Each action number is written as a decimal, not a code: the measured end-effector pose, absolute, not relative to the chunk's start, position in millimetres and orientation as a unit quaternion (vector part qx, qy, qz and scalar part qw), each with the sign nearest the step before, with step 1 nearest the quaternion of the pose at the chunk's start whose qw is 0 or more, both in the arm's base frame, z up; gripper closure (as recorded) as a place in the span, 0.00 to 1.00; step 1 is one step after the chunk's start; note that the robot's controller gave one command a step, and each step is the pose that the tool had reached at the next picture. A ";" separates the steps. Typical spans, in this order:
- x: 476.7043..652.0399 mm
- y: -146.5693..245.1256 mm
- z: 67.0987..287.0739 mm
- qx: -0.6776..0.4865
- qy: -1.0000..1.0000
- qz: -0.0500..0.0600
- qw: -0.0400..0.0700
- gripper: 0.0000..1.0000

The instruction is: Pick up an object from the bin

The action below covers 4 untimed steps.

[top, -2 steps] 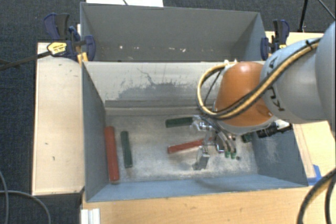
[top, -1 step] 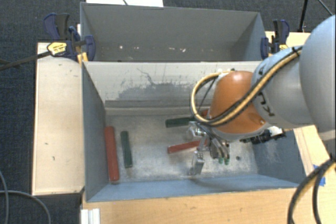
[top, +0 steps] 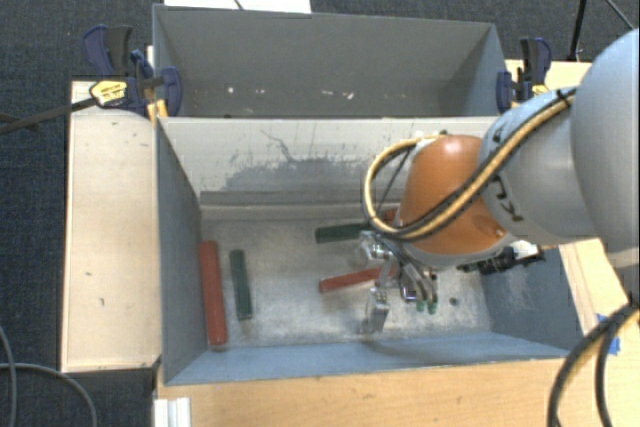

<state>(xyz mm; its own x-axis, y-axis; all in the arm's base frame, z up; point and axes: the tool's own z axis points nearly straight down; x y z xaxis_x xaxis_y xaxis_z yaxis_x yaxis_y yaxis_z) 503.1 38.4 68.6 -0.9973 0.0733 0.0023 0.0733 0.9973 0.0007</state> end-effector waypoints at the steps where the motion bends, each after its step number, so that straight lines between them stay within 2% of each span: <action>1: 503.2 38.4 68.9 -0.037 -0.999 0.000 0.001 1.00; 2: 504.7 38.6 111.2 -0.036 -0.999 -0.001 -0.003 1.00; 3: 505.8 38.8 122.7 -0.036 -0.999 -0.001 -0.003 1.00; 4: 507.4 38.7 192.6 -0.034 -0.999 -0.001 -0.004 1.00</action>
Offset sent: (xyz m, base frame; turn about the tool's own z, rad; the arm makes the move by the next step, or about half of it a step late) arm 0.0000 0.0000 0.0000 0.0000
